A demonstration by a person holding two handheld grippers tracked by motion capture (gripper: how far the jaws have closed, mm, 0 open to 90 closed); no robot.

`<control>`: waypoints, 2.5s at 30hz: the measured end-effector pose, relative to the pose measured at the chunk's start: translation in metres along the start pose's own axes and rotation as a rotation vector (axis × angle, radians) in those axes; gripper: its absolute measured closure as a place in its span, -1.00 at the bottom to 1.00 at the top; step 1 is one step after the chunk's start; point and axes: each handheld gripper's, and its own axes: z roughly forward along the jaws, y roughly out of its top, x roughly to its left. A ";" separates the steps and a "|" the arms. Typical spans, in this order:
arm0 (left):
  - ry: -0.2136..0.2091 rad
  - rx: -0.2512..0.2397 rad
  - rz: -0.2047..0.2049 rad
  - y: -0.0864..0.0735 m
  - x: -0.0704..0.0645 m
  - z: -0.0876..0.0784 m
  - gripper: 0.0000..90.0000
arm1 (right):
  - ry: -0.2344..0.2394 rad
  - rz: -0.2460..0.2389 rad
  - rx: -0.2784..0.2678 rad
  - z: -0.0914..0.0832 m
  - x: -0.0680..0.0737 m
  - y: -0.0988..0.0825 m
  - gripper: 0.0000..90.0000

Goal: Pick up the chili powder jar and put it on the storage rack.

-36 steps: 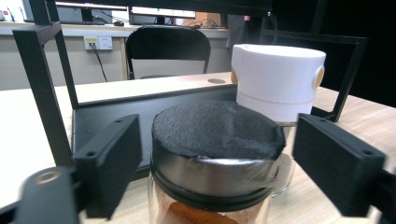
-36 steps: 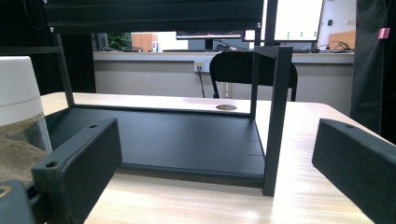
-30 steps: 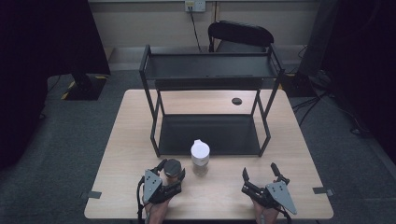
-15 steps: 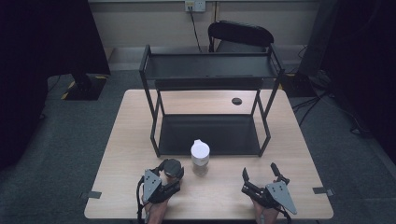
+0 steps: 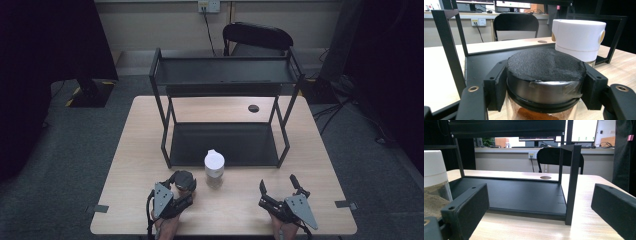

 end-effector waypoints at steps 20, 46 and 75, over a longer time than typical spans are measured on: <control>-0.015 -0.024 0.022 0.011 0.005 -0.008 -0.22 | 0.000 0.000 0.000 0.000 0.000 0.000 -0.99; -0.057 -0.126 0.027 0.048 0.022 -0.020 -0.22 | 0.000 0.000 0.000 0.000 0.000 0.000 -0.99; -0.120 -0.257 0.062 0.136 0.045 -0.018 -0.22 | -0.001 0.000 0.000 0.000 0.000 0.000 -0.99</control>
